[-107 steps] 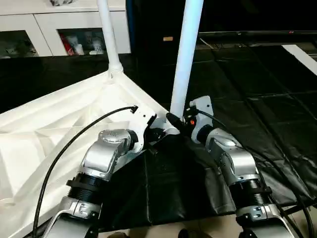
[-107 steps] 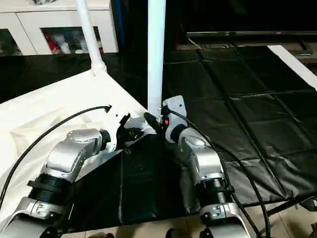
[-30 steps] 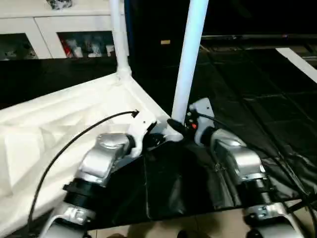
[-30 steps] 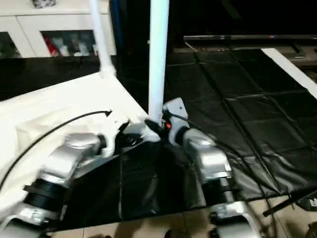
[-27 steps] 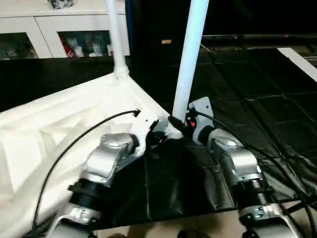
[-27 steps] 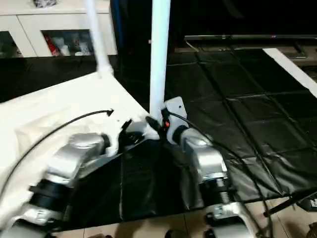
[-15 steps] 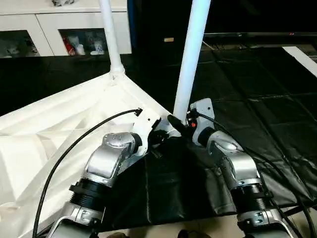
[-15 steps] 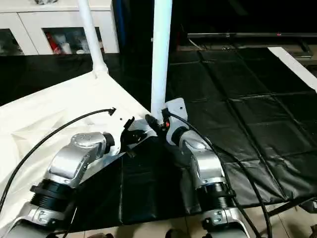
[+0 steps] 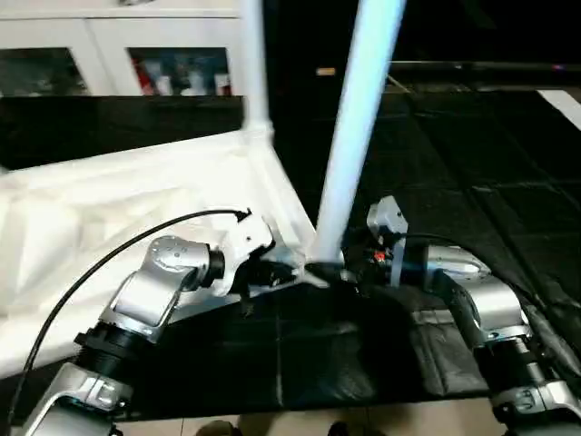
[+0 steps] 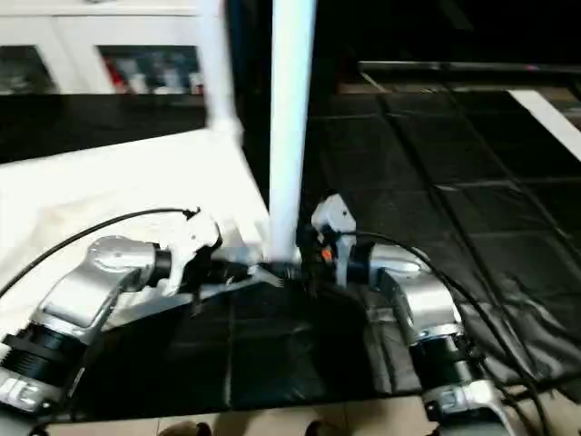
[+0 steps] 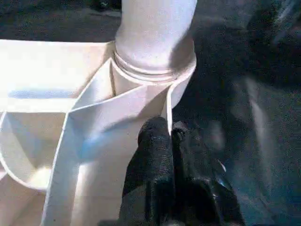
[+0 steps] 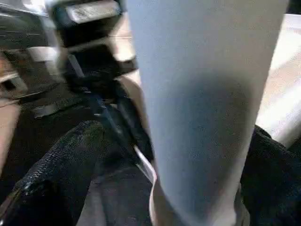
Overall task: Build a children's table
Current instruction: Rotate leg to tighten
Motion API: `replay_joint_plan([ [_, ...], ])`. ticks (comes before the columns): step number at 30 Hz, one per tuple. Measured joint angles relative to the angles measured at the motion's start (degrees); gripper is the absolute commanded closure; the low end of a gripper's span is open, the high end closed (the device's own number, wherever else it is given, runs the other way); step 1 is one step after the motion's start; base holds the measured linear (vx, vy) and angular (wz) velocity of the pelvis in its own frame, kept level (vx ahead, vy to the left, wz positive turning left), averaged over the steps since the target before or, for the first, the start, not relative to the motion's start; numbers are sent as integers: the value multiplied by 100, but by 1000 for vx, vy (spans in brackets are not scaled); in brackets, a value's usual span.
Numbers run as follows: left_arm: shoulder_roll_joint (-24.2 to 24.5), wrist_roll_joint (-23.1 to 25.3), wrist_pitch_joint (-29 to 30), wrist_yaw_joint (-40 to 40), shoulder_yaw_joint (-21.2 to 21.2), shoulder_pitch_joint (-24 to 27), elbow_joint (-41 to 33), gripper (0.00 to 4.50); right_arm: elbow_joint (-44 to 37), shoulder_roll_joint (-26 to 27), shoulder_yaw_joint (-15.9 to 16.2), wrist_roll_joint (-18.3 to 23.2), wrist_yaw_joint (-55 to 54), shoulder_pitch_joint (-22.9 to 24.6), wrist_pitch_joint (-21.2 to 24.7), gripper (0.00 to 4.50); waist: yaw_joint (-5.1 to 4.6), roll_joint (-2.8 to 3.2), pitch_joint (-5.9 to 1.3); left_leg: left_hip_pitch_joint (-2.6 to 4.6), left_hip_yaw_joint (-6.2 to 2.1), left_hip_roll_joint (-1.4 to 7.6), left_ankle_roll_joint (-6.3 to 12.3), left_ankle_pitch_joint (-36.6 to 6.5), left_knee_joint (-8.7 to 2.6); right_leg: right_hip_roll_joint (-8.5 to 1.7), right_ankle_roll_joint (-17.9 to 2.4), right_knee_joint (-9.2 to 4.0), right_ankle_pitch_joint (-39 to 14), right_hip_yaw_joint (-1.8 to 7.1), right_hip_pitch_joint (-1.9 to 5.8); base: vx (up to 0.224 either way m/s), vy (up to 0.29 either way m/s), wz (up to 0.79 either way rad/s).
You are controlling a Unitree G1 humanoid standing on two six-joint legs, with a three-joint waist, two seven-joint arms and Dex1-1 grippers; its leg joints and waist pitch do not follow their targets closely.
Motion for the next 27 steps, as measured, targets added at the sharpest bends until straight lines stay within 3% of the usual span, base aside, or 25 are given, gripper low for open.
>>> replay_joint_plan([
  [3, 187, 0, -240, -381, -168, -68, 57, 450, 69, -230, 96, 19, 502, -95, -78, 10, 91, -1, -1, -1, 1, 1, 1, 0, 10, -3, -1, 2, 0, 1, 9, 0, 0, 0],
  [6, 298, 16, -420, -642, -276, -118, 94, 450, 256, -281, 207, 13, 839, -173, -207, 10, 117, -1, -1, -2, 3, 2, 3, 2, 12, -4, -1, 9, 0, 1, 11, 0, 0, 0],
  [15, 420, 129, -1076, -1228, -590, -372, 433, 450, 837, -528, 465, -38, 1797, -508, -576, 84, 173, -3, -2, -7, 3, 4, 12, 8, 29, -8, -1, 25, 0, 1, 19, 0, 0, 0],
  [27, 393, 138, -1349, -1359, -692, -461, 608, 450, 1195, -525, 720, -172, 2194, -695, -853, 196, 225, -5, -3, -7, 3, 6, 12, 7, 48, -9, 0, 37, 0, 5, 22, 0, 0, 0],
])
